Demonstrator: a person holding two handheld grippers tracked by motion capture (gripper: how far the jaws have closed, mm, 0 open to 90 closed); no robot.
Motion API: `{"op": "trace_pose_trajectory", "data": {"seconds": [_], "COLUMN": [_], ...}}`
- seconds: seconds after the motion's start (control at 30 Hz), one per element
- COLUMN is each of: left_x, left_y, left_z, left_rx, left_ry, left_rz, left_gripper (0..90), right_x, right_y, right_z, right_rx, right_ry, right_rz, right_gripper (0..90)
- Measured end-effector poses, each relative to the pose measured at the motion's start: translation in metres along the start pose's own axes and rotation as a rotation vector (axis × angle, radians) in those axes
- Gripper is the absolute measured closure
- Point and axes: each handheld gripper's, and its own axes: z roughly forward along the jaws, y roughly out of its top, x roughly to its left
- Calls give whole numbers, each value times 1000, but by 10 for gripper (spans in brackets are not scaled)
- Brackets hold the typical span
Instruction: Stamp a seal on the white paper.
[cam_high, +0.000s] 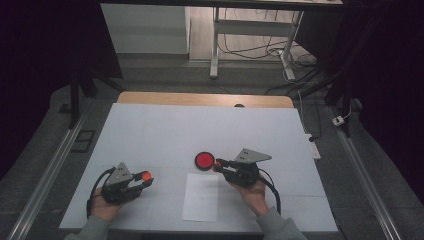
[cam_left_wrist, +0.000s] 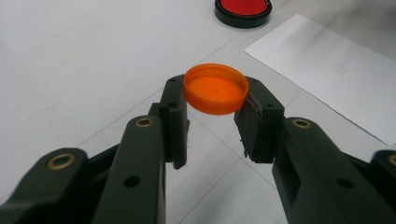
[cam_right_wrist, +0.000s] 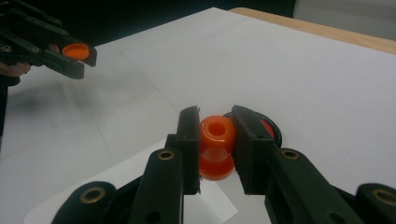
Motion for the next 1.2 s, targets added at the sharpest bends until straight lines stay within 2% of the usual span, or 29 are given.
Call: {"op": "trace_pose_trajectory", "data": {"seconds": [0.2, 0.97, 1.03, 1.2], "left_x": [-1, 0, 0, 0], "left_y": [0, 0, 0, 0], "left_z": [-1, 0, 0, 0], "left_rx": [-3, -3, -3, -1], "left_ry": [0, 0, 0, -1], "left_rz": [5, 0, 1, 0], "left_gripper": [644, 644, 644, 644], "right_x": [2, 17, 19, 24], "right_y": [-1, -3, -4, -4], "right_z": [-2, 4, 5, 8], "right_rx": [-2, 16, 26, 38], "right_ry": [0, 55, 71, 81], "right_rz": [-1, -12, -5, -22], "right_gripper": [723, 721, 721, 721]}}
